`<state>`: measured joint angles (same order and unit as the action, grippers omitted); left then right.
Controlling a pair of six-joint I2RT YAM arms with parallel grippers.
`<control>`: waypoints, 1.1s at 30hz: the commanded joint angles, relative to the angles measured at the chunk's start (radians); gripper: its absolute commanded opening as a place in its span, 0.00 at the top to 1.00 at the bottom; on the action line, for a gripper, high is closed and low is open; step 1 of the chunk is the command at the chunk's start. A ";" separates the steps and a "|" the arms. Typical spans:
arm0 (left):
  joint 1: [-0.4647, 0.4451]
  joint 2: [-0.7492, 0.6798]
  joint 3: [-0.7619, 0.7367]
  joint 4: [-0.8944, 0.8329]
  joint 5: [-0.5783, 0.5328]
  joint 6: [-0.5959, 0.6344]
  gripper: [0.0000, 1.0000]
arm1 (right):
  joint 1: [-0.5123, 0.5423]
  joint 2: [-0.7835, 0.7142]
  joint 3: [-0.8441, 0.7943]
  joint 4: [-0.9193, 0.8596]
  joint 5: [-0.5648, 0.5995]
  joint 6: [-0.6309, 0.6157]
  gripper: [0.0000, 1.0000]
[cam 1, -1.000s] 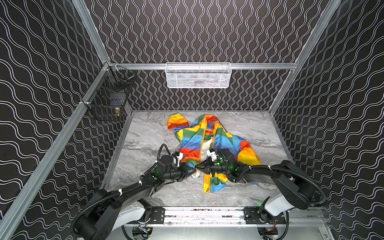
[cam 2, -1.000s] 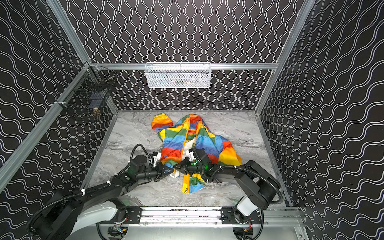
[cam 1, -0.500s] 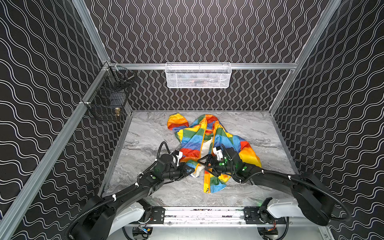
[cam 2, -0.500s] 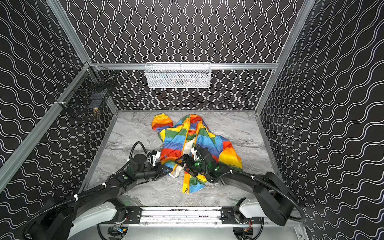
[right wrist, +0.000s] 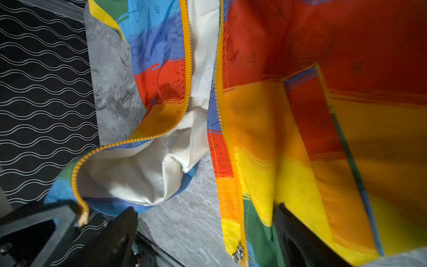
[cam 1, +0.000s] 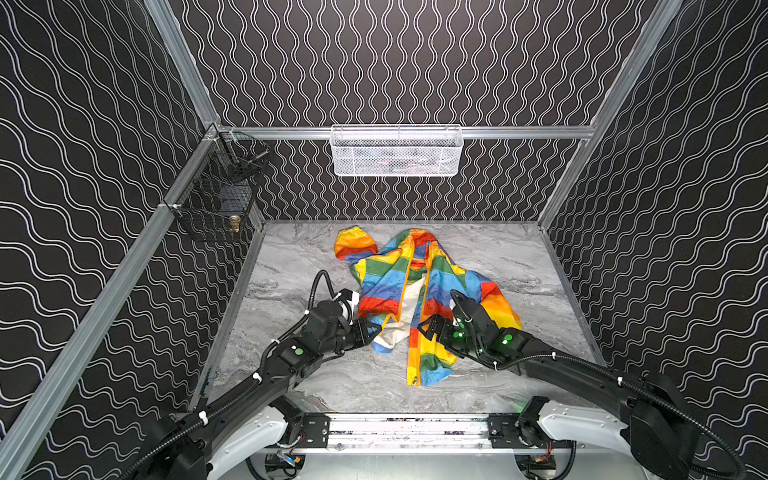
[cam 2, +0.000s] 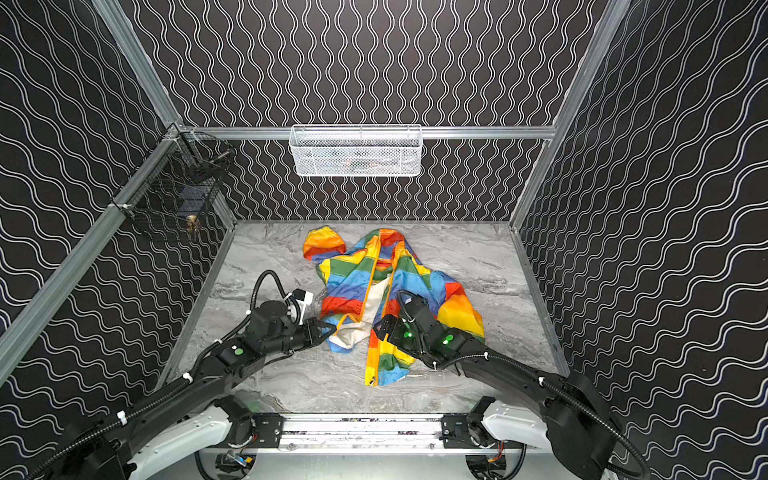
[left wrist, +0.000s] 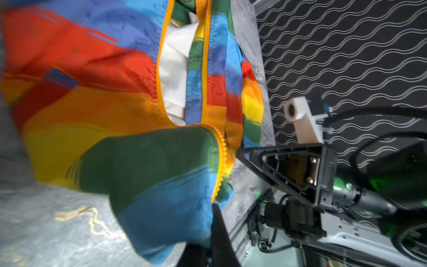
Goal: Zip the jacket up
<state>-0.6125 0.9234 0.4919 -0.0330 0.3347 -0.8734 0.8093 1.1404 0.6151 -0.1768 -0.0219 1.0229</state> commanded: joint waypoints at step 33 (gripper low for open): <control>0.048 -0.146 -0.009 -0.059 -0.200 0.112 1.00 | 0.040 -0.255 -0.056 -0.105 0.062 -0.072 0.33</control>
<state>-0.5682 0.7757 0.5003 -0.1394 0.1093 -0.7326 0.8482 0.8532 0.5343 -0.3122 0.1635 0.9733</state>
